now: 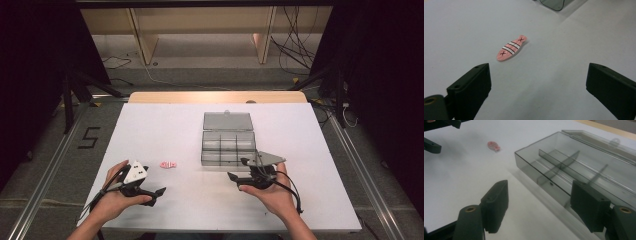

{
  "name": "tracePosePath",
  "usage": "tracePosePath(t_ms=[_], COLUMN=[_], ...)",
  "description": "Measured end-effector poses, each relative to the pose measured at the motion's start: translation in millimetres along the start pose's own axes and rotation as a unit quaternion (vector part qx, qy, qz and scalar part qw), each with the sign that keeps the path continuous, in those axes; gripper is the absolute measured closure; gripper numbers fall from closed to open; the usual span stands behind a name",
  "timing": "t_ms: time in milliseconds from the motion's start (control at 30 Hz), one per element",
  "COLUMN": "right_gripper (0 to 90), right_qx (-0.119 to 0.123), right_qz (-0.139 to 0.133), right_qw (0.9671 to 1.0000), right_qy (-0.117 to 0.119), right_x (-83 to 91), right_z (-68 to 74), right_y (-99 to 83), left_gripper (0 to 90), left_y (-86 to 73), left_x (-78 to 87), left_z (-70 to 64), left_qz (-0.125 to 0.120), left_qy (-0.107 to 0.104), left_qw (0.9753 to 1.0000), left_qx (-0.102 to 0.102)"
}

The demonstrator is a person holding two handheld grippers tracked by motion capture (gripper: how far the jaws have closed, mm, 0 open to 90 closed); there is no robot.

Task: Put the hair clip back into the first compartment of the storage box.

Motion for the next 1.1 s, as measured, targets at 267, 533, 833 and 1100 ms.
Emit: tracePosePath(t_ms=[267, 533, 833, 1100], right_gripper=[32.7, 33.0, 33.1, 35.2], right_qx=[0.019, 0.025, 0.031, 0.043], right_qz=[0.005, 0.014, 0.026, 0.045], right_qw=[0.9997, 0.9992, 0.9985, 0.9967], right_qy=[0.015, 0.028, 0.037, 0.052], right_x=[-27.4, -51.6, -79.3, -110.9], right_z=[23.6, 41.4, 58.3, 79.2], right_y=[12.8, 18.4, 32.0, 42.1], left_gripper=[5.8, 5.8, 6.0, 6.3], left_y=[-0.3, -0.6, -0.8, -1.4], left_x=[-0.4, -0.9, -1.5, -1.8], left_z=[-0.2, -0.9, -2.6, -2.8], left_qz=[0.001, 0.001, 0.004, 0.005], left_qy=[0.0, -0.002, -0.006, -0.008], left_qw=[1.0, 1.0, 1.0, 0.9999], left_qx=[-0.001, -0.001, -0.006, -0.006])
Point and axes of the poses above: each handheld gripper's, and its own axes: x roughly backward along the jaws, y roughly out of its top, z roughly to its left, the point moved 10 cm from there along -x, roughly forward along the jaws, and after that the axes turned 14 degrees about -x, right-handed, at the moved point
